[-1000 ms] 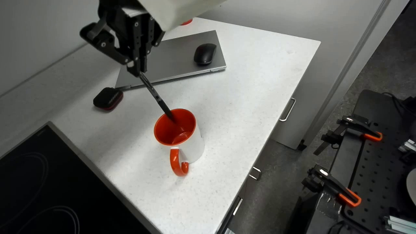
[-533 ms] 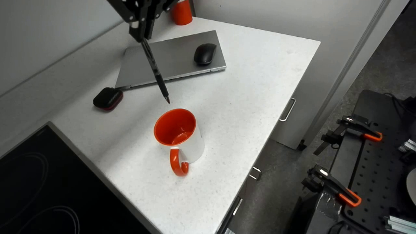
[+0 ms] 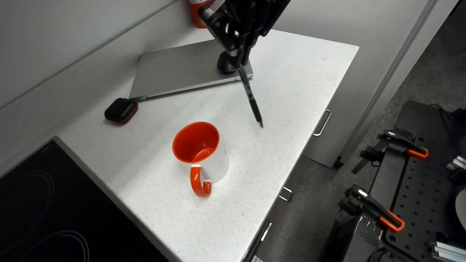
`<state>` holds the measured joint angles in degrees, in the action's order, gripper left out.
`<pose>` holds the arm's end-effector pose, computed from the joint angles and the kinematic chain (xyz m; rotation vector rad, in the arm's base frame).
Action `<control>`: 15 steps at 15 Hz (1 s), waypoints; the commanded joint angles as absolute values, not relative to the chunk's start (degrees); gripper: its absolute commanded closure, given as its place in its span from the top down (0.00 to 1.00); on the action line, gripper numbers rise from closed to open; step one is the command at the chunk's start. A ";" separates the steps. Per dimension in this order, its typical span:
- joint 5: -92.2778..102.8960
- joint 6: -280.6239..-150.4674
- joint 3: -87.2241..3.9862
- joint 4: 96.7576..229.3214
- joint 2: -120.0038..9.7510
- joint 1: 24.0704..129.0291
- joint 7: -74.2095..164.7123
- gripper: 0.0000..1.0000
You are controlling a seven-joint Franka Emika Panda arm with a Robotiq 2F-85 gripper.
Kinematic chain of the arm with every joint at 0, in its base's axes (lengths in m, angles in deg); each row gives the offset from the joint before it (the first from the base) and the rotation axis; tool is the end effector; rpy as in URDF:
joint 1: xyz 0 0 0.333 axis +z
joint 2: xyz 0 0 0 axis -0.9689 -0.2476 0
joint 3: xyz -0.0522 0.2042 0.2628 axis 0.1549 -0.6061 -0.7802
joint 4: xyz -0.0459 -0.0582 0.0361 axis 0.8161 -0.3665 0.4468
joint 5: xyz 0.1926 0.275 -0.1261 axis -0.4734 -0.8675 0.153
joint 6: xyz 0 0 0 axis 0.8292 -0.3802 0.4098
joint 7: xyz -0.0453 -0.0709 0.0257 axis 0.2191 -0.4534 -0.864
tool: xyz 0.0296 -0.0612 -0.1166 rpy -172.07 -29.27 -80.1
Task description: Remove the pen from the white mug and place it on the countertop
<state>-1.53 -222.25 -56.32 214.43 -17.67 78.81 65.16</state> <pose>0.4077 0.1050 0.4541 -2.9978 0.3514 -0.4653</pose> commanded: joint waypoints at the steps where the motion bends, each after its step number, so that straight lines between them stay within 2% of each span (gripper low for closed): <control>1: 2.23 -218.43 -57.54 212.76 -20.65 75.51 70.81 0.00; 6: 10.21 -221.86 -57.65 209.95 -31.00 72.44 78.83 0.00; 15: 14.76 -233.35 -51.98 202.15 -46.66 77.27 85.03 0.00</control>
